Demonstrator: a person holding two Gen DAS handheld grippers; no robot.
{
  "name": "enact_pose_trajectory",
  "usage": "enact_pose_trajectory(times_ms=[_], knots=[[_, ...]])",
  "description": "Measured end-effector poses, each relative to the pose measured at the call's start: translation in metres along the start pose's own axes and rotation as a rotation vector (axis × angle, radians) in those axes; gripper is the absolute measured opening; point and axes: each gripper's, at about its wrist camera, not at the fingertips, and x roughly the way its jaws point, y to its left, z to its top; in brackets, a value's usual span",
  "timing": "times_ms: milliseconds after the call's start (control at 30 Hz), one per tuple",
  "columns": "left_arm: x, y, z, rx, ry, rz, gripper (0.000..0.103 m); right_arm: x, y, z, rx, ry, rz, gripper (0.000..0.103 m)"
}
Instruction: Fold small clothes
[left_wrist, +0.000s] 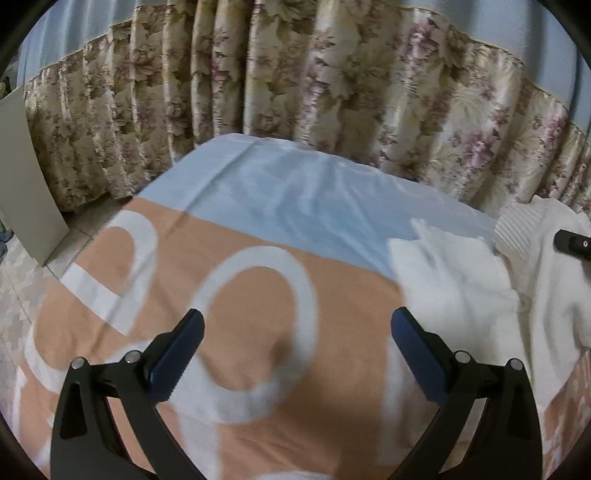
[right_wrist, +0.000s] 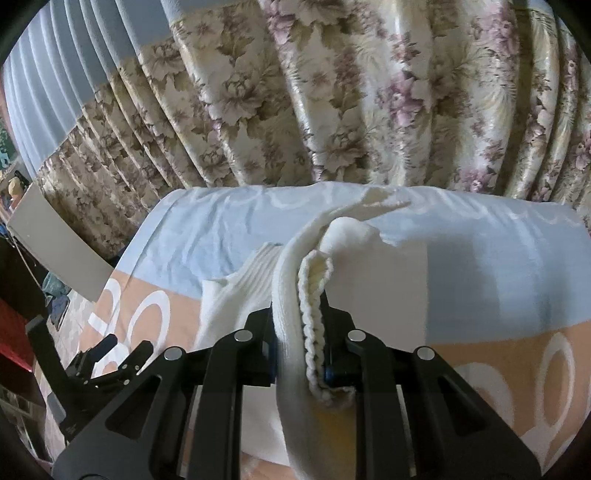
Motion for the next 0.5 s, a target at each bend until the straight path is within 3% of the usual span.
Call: enact_pose_trajectory(times_ms=[400, 500], knots=[[0.038, 0.050, 0.037, 0.144, -0.034, 0.013, 0.102, 0.064, 0.073, -0.026, 0.061, 0.010, -0.062, 0.018], [0.049, 0.059, 0.042, 0.141, -0.028, 0.016, 0.102, 0.080, 0.086, -0.037, 0.047, 0.020, -0.089, 0.018]])
